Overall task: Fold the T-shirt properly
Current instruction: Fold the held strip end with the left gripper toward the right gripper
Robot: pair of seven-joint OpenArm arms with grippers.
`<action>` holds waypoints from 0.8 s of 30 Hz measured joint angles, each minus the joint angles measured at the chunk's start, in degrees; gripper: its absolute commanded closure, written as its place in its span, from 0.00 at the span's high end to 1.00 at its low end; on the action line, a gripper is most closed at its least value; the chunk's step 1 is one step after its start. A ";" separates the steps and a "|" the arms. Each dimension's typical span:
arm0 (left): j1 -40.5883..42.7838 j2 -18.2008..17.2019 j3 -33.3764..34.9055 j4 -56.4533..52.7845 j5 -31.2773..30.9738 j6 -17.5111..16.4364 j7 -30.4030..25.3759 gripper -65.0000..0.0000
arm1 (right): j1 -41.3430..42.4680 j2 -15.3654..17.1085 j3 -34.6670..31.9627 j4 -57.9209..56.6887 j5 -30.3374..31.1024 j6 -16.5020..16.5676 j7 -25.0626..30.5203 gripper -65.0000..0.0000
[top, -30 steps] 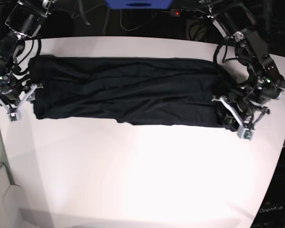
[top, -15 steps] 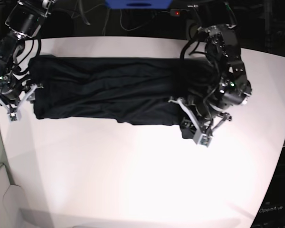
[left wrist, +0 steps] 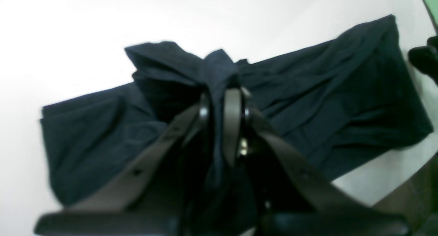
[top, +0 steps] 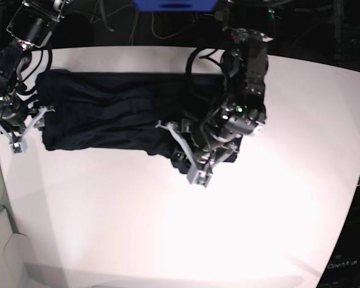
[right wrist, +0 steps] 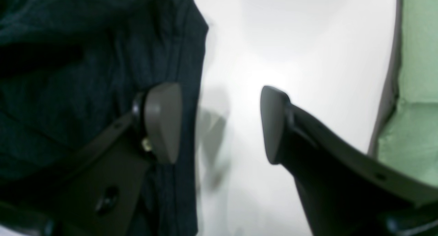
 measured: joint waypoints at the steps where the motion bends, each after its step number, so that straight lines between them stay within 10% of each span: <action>1: -0.02 0.31 0.57 -0.31 0.00 0.00 0.00 0.00 | -0.02 0.00 0.00 0.00 0.00 0.00 0.00 0.58; 24: 0.02 0.42 6.10 -3.78 -0.24 -0.02 0.02 0.00 | -0.02 0.00 0.00 0.00 0.00 0.00 -0.02 0.58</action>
